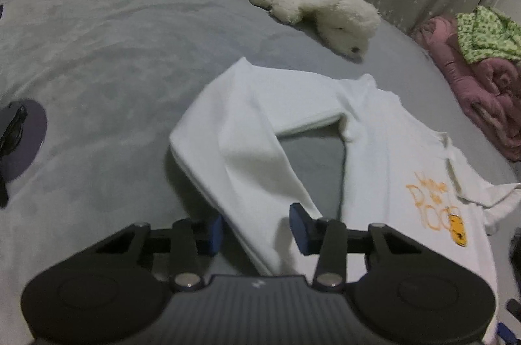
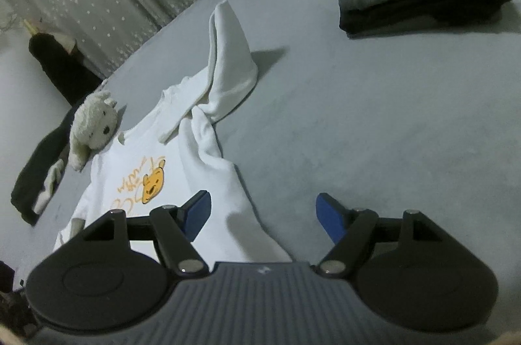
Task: Fold clothes
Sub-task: 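Grasp the folded sleeve cuff with the left gripper, pull it outward, release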
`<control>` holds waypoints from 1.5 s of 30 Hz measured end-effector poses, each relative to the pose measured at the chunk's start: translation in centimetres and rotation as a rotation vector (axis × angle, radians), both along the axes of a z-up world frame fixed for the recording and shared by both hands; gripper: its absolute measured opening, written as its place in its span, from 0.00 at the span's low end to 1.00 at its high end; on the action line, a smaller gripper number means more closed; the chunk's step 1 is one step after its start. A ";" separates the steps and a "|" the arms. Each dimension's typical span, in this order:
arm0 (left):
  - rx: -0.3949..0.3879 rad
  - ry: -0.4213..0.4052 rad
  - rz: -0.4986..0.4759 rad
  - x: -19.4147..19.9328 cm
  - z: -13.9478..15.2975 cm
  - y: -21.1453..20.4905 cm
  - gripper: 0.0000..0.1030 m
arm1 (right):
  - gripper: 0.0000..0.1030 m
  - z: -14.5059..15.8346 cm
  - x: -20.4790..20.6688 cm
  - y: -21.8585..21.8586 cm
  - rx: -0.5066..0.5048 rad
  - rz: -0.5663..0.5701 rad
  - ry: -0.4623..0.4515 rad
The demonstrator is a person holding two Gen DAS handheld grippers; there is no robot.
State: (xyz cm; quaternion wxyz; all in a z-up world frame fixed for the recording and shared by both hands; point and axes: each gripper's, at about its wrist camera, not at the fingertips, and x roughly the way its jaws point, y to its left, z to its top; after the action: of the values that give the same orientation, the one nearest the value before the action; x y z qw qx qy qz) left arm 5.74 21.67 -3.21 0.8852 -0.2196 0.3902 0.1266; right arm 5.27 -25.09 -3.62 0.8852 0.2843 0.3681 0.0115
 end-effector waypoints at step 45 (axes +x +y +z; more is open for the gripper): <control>0.046 -0.247 -0.194 -4.5 1.6 -6.3 0.36 | 0.49 -0.9 -0.3 0.0 0.093 0.012 -0.024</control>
State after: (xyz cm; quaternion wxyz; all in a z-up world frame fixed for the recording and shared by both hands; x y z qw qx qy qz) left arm 1.23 15.38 -1.57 0.9393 -0.1745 0.2947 0.0216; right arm 4.94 -25.11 -4.49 0.8752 0.3229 0.3582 0.0375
